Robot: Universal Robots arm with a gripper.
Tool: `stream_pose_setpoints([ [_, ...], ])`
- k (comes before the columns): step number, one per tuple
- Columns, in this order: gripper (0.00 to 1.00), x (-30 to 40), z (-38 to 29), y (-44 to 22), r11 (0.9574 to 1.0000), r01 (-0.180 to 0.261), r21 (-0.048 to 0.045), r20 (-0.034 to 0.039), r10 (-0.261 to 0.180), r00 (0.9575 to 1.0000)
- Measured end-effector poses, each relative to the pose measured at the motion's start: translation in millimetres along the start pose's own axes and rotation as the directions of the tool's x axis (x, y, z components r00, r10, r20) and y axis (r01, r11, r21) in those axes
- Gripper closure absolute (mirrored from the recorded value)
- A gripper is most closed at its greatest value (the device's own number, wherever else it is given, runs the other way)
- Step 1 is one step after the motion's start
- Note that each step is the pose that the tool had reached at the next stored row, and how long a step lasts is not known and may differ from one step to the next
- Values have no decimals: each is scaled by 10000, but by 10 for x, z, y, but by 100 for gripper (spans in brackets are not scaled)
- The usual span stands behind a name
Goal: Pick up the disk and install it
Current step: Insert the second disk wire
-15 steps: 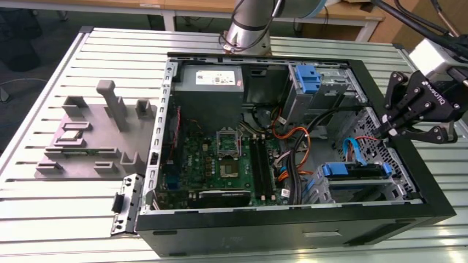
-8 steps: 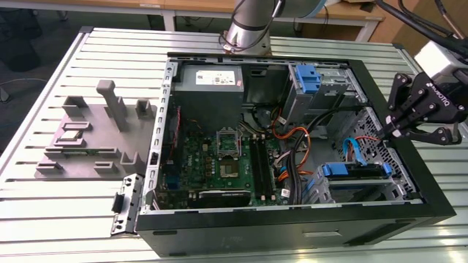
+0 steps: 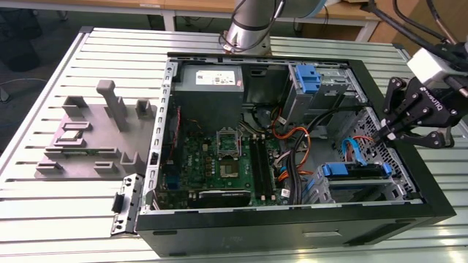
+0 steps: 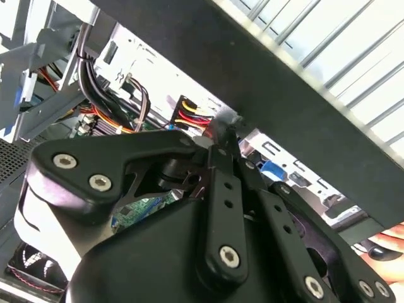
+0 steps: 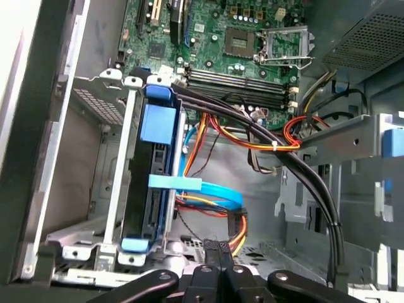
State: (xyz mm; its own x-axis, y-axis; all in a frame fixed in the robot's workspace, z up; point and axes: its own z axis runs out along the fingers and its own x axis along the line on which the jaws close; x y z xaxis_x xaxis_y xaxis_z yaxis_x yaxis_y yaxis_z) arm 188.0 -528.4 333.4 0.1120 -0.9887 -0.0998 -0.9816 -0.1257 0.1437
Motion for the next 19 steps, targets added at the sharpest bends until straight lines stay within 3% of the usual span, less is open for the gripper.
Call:
stream_pose_setpoints([
  [9,89,43,65,194,10000,0,1,-11,0,10000],
  [13,89,46,68,208,10000,3,5,-9,-3,10000],
  [14,89,46,69,215,10000,9,27,26,-9,10000],
  [18,89,45,72,232,9998,106,139,538,-113,9985],
  [19,89,48,73,241,9998,122,181,628,-133,9979],
])
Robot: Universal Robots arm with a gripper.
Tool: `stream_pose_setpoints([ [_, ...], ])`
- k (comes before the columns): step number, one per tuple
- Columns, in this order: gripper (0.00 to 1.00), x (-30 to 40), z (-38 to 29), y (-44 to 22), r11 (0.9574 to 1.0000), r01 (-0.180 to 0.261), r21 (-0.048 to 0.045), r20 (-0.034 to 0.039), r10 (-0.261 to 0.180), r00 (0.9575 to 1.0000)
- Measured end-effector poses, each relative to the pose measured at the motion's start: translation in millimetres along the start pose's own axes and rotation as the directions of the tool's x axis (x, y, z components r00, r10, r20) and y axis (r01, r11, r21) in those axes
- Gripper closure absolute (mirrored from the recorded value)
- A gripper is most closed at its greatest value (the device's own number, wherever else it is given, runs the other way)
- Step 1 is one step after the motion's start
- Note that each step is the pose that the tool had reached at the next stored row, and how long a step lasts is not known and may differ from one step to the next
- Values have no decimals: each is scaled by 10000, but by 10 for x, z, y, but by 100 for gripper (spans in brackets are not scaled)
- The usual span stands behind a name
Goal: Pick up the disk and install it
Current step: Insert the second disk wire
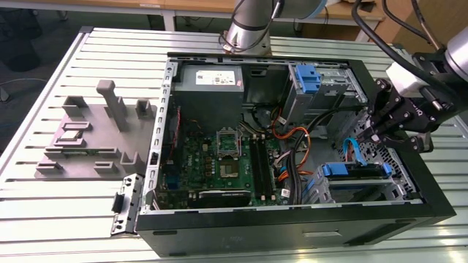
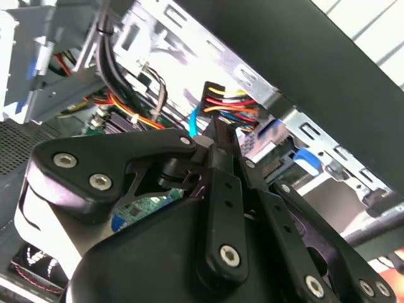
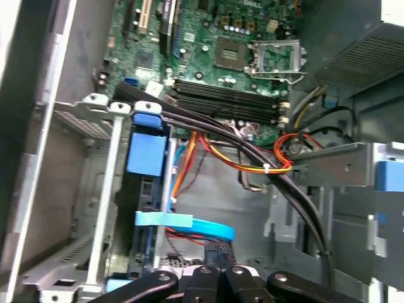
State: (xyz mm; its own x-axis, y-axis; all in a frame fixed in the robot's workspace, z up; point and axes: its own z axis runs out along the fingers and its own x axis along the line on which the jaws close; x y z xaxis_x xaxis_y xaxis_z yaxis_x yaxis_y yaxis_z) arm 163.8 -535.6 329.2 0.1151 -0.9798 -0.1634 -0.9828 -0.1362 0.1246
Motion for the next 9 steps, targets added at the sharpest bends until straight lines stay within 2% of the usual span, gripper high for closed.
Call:
stream_pose_setpoints([
  [4,89,15,5,42,9998,55,215,157,-59,9999],
  [6,89,14,-5,47,9996,65,257,175,-69,9998],
  [9,89,2,-75,57,9996,72,279,208,-78,9998],
])
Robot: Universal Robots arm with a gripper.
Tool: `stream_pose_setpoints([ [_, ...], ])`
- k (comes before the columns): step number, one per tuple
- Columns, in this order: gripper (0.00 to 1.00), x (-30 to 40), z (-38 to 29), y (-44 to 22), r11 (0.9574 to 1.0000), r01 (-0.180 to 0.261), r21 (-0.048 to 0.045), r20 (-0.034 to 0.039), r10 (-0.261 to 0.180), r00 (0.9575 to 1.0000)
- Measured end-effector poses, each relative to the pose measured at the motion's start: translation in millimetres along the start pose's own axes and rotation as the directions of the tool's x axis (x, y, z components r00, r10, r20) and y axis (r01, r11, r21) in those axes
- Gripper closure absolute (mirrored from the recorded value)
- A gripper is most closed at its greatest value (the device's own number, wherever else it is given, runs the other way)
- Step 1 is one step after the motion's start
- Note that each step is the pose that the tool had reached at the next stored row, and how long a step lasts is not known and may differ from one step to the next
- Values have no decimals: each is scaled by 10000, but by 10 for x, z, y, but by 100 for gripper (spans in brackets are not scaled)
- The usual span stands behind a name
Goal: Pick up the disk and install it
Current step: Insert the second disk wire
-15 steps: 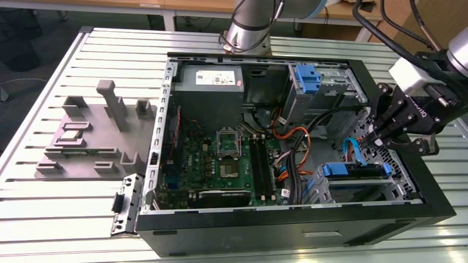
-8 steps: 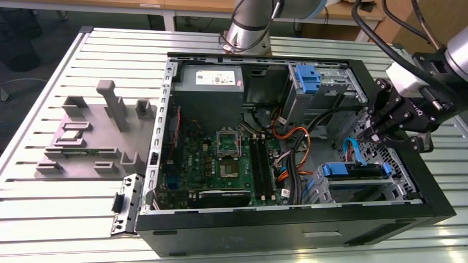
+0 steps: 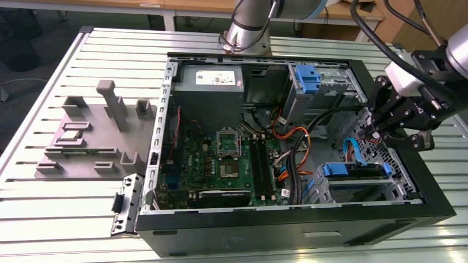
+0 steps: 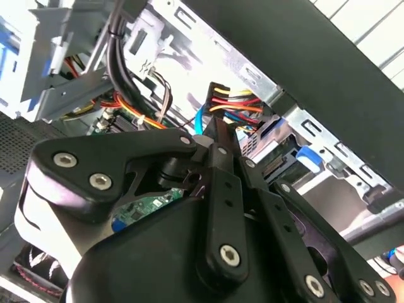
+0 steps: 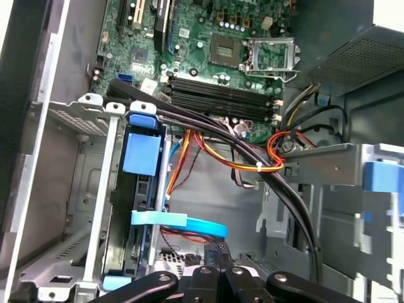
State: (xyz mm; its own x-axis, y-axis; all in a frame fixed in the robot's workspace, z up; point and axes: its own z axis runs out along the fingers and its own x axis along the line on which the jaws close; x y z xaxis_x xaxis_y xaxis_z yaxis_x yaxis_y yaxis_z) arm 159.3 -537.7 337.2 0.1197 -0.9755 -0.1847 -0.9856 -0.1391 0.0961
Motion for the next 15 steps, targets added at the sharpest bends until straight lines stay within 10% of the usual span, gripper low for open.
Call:
stream_pose_setpoints([
  [4,89,-2,-7,1,9996,61,277,106,-64,9999],
  [8,89,10,4,1,9980,116,613,61,-120,9999],
  [15,89,22,5,3,9968,-196,777,70,191,9998],
])
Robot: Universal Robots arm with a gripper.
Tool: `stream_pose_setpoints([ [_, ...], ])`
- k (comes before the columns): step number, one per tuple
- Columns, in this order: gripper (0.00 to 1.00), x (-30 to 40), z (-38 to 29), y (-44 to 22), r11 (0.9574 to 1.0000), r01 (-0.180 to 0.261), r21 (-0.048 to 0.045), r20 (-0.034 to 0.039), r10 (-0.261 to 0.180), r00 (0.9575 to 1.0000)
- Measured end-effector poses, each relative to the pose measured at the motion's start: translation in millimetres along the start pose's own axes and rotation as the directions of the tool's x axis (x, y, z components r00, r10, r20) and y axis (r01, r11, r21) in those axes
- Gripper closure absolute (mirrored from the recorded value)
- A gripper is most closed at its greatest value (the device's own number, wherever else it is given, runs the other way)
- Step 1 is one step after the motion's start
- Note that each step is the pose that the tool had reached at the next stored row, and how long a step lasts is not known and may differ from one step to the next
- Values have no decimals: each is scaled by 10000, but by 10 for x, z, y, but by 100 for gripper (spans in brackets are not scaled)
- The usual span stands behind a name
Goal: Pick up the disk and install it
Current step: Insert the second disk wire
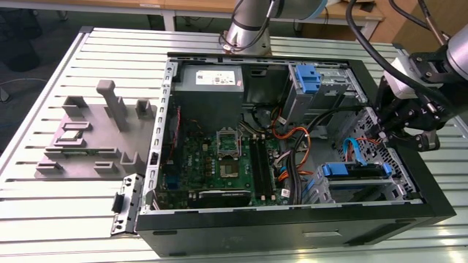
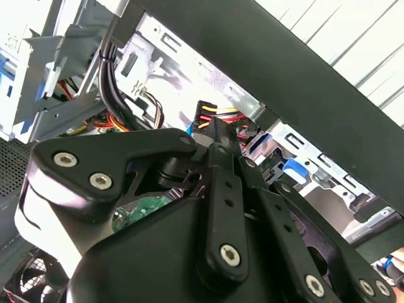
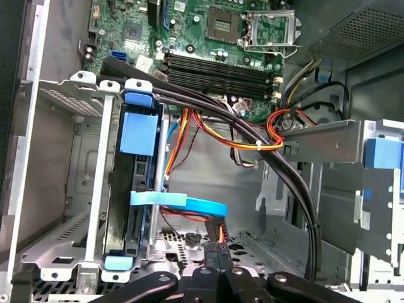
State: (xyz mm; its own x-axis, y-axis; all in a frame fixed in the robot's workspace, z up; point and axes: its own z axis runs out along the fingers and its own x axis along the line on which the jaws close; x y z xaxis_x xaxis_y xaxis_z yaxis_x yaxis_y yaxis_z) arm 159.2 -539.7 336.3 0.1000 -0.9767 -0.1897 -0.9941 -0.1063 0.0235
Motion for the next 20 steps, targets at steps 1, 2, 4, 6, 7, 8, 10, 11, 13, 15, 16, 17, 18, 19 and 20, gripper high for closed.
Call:
stream_pose_setpoints([
  [1,89,2,0,0,10000,-37,10,-11,37,10000],
  [2,89,4,-2,0,10000,-76,19,-30,76,10000],
  [4,89,9,-2,1,9999,-145,34,-66,145,9999],
  [6,89,15,-3,1,9998,-211,49,-94,211,9997],
  [7,89,19,-3,2,9997,-248,59,-96,248,9996],
  [8,89,24,-5,3,9996,-288,67,-100,289,9995],
  [10,89,33,-5,1,9994,-338,76,-99,339,9994],
  [11,89,40,-4,-4,9993,-356,80,-98,357,9993],
  [13,89,51,-1,-11,9992,-397,88,-91,398,9992],
  [15,89,56,6,-13,9991,-421,93,-85,422,9991],
  [16,89,57,7,-14,9991,-424,94,-85,425,9991],
  [17,89,60,6,-14,9991,-425,94,-85,426,9991],
  [18,89,67,6,-14,9990,-427,95,-84,428,9990],
  [19,89,78,4,-13,9990,-429,95,-85,430,9990],
  [20,89,96,1,-11,9990,-435,96,-83,435,9990],
])
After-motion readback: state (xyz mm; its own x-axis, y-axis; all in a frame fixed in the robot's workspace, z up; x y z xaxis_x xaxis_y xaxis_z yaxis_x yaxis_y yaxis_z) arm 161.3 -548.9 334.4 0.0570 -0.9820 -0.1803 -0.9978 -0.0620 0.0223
